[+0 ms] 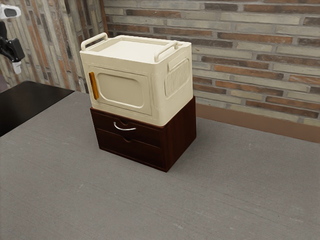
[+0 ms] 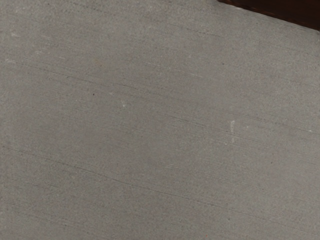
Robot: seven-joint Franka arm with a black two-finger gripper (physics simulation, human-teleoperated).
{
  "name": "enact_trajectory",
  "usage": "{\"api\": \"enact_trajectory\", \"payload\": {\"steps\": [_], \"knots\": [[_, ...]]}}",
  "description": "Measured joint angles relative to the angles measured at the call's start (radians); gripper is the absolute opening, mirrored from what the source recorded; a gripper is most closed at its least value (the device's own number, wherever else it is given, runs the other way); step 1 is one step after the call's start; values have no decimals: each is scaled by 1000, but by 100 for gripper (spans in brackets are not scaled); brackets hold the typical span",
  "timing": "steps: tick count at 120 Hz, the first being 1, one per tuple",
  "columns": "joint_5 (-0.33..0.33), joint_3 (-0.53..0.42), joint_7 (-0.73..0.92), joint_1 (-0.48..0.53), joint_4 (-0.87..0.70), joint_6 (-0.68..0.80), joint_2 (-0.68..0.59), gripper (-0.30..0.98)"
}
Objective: Pull the drawer handle with one arm to open the drawer
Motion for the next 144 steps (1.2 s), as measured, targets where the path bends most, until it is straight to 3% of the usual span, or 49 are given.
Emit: {"api": "enact_trajectory", "payload": {"steps": [15, 33, 53, 64, 81, 96, 120, 144], "knots": [[1, -1, 60, -63, -4, 154, 0, 69], [-12, 0, 117, -113, 29, 240, -33, 68], [-10, -29, 162, -82, 146, 270, -76, 69], [-5, -40, 183, -67, 155, 279, -71, 69], [53, -124, 240, 17, 151, 290, -60, 69], [63, -140, 269, 12, 129, 276, -56, 69], [96, -140, 339, -127, 108, 277, -52, 69], [154, -135, 401, -374, -96, 383, -77, 69]]}}
